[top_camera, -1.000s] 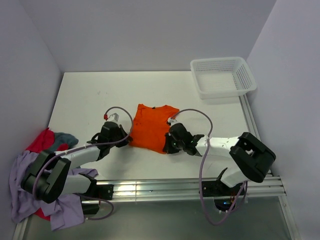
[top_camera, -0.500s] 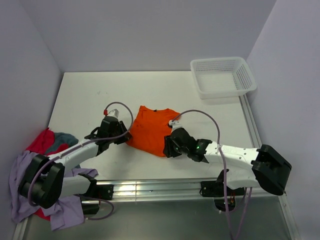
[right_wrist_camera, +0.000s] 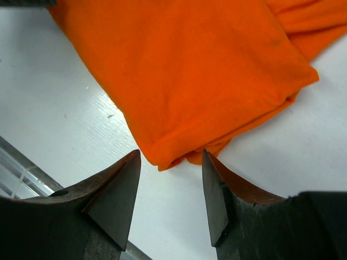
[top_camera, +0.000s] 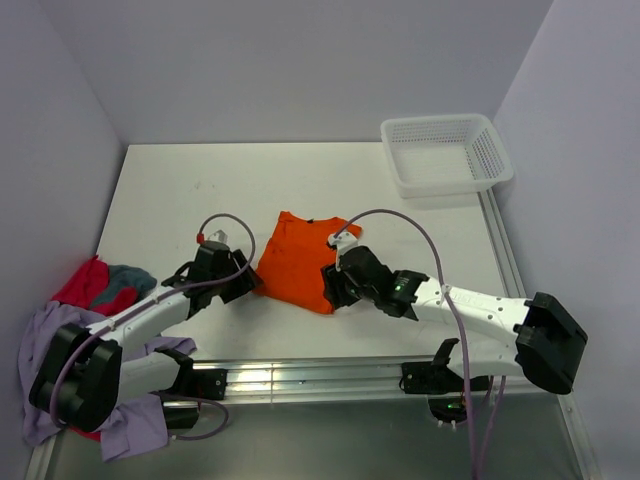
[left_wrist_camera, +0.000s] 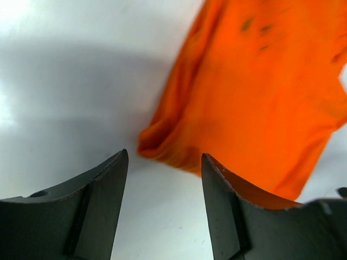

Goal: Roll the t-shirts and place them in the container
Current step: Roll the tshirt

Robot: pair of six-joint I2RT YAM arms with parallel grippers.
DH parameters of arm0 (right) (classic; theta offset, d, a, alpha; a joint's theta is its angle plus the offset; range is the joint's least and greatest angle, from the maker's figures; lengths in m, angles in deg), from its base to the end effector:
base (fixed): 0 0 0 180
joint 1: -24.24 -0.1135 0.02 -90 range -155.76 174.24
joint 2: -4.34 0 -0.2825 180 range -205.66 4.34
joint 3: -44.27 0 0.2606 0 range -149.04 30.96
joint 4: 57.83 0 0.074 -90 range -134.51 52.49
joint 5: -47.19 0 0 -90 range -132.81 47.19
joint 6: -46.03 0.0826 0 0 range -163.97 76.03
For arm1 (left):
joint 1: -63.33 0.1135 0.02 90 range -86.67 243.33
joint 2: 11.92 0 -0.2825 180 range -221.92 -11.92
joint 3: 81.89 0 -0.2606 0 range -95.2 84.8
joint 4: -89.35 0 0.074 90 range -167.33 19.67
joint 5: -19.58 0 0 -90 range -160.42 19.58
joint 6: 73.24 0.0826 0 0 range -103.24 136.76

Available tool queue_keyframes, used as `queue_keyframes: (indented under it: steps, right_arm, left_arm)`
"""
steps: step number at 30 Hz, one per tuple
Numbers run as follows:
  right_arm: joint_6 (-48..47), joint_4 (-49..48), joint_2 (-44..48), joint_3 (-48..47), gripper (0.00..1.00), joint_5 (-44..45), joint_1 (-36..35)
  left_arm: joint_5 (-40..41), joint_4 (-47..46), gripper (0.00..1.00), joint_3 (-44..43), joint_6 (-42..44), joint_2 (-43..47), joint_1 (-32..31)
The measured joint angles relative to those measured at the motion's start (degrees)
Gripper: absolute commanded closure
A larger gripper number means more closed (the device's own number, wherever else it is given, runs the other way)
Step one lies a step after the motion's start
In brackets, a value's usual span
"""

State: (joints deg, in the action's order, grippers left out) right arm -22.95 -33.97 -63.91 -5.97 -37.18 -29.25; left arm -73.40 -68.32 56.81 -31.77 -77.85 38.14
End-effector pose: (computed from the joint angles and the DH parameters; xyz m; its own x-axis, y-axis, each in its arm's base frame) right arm 0.1728 0.2198 0.1911 -0.6420 -0.2673 -0.7186 -0.5636 0.7999 0.2060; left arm 0.2230 -0.1096 0.1485 -0.7805 -0.4598 -0.4235 -0.1928 0.8215 -0.5366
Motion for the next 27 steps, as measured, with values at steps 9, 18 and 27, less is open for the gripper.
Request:
queue_keyframes:
  steps: [9, 18, 27]
  right_arm:
    - [-3.32, -0.66, -2.93, -2.71, 0.43, -2.64, 0.00]
    - [-6.67, -1.70, -3.52, -3.32, 0.43, -6.36, 0.00]
    - [-8.28, -2.40, -6.75, -4.83, 0.37, -8.68, 0.00]
  left_arm:
    - [-0.61, -7.85, 0.38, 9.90, -9.01, 5.03, 1.16]
    - [-0.46, -18.71, 0.52, 10.40, -13.44, -1.92, 1.95]
    - [0.00, -18.12, 0.99, 8.31, -13.00, -5.16, 2.25]
